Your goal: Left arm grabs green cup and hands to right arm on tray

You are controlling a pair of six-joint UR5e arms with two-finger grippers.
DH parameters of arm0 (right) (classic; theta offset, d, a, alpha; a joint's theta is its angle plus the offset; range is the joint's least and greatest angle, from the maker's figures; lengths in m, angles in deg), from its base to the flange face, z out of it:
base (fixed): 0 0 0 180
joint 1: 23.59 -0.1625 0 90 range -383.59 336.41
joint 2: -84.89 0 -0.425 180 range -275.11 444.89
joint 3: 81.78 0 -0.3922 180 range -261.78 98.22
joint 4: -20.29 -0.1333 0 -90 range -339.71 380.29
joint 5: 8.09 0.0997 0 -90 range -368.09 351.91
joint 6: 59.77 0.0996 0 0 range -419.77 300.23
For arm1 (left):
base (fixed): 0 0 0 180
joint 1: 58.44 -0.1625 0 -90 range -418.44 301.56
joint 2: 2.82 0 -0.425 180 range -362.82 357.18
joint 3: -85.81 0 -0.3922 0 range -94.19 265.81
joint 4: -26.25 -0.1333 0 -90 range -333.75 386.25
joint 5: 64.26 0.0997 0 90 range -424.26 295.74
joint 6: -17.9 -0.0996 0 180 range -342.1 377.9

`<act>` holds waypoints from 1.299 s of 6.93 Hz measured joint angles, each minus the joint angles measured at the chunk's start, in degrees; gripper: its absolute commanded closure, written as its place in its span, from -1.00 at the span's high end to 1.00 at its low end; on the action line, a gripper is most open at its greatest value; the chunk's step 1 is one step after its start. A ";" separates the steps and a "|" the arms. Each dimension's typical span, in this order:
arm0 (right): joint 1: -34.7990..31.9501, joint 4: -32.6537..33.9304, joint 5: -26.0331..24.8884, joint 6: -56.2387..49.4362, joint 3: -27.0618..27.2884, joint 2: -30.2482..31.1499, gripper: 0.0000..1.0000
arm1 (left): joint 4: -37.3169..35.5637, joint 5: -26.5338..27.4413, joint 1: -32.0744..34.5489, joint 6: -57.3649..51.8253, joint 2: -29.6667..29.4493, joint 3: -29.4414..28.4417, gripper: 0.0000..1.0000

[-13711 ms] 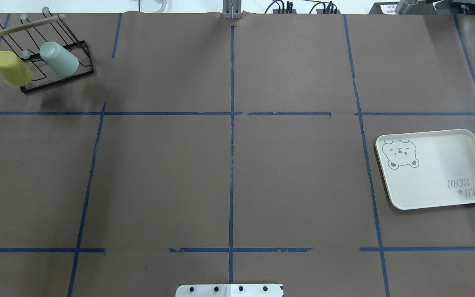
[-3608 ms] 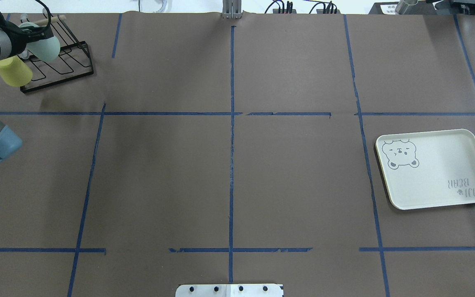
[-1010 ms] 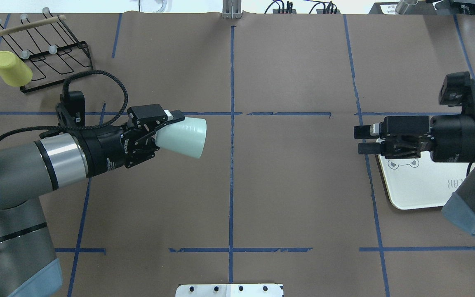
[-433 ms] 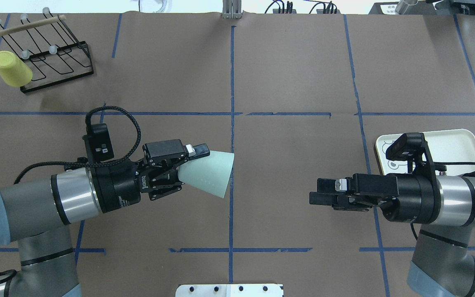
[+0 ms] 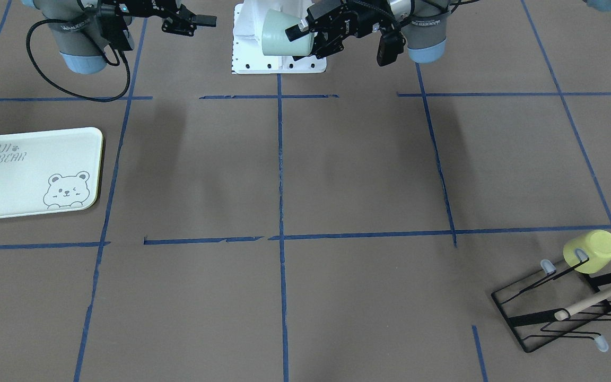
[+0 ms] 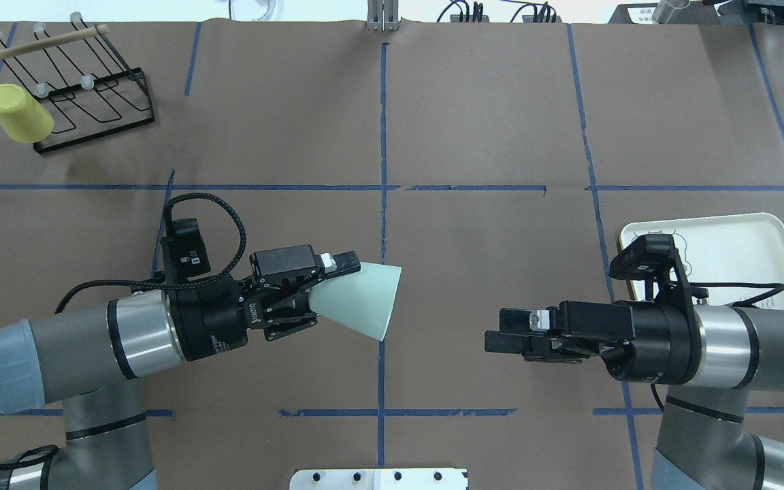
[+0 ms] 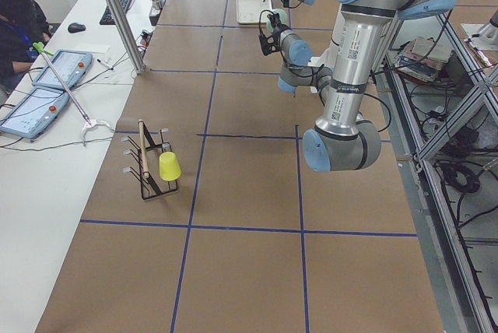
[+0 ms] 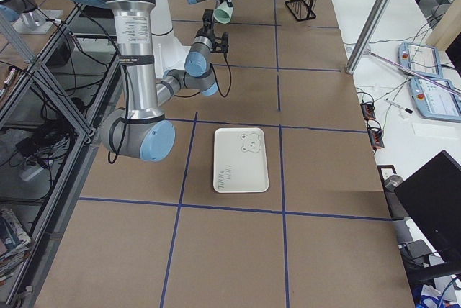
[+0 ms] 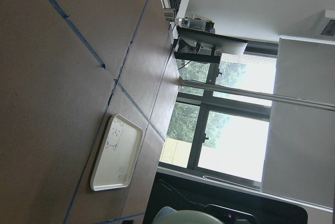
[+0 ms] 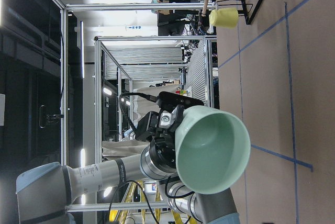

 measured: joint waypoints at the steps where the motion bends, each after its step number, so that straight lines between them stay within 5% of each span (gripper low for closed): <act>1: 0.45 0.55 -1.16 0.04 -1.44 -1.54 0.76 | 0.11 0.02 -0.44 -0.06 -0.15 -0.26 -0.06; 9: 1.61 11.07 -7.42 0.15 -3.47 -10.67 0.71 | 0.16 -0.02 -0.80 -0.32 -0.50 -1.71 -0.06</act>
